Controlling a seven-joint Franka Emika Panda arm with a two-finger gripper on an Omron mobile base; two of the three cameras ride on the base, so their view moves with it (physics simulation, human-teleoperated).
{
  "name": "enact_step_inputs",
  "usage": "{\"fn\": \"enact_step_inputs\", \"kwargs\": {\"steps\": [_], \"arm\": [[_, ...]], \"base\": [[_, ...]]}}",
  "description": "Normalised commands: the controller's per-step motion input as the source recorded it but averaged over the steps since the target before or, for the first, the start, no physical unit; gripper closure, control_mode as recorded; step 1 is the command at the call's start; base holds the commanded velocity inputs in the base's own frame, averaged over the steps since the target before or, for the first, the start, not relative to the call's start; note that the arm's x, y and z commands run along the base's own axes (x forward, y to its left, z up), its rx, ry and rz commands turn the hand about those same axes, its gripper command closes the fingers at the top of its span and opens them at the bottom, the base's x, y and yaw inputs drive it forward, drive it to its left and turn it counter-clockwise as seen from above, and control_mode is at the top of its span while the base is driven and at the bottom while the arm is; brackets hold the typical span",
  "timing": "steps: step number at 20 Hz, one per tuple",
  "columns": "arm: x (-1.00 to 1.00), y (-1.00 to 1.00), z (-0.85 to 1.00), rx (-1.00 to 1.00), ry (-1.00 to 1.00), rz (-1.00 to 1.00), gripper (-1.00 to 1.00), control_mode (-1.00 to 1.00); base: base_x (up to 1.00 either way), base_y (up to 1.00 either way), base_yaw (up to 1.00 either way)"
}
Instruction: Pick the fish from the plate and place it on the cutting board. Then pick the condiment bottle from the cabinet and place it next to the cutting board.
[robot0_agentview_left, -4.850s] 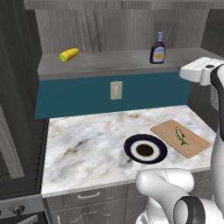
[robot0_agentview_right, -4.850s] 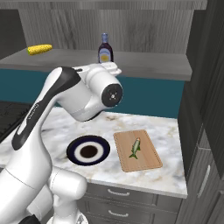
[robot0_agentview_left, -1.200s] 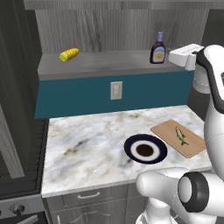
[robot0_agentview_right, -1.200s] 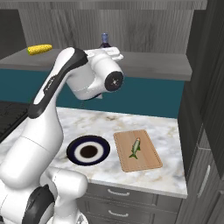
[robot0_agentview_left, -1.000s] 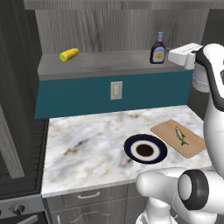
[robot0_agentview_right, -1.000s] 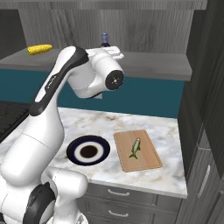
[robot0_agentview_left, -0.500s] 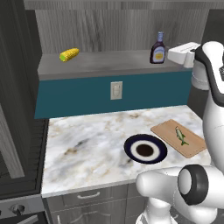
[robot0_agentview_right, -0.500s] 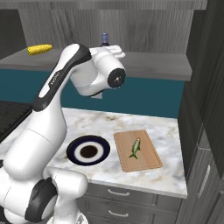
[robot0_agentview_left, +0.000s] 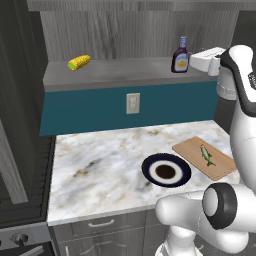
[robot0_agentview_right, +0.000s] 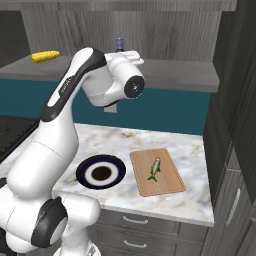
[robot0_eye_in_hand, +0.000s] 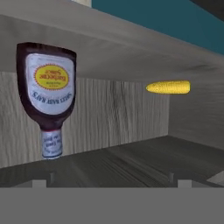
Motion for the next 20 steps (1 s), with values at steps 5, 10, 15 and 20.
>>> {"fn": "enact_step_inputs", "kwargs": {"steps": [5,10,15,20], "arm": [[0.14,0.0,0.0,0.0,0.0,0.0,-1.0,-1.0],[0.15,0.0,0.0,0.0,0.0,0.0,-1.0,-1.0],[0.08,0.0,0.0,0.0,-0.01,0.0,-1.0,-1.0],[0.02,0.0,0.0,0.0,-0.03,0.0,-1.0,-1.0]], "base": [[0.0,0.0,0.0],[0.0,0.0,0.0],[0.0,0.0,0.0],[0.0,0.0,0.0]]}}
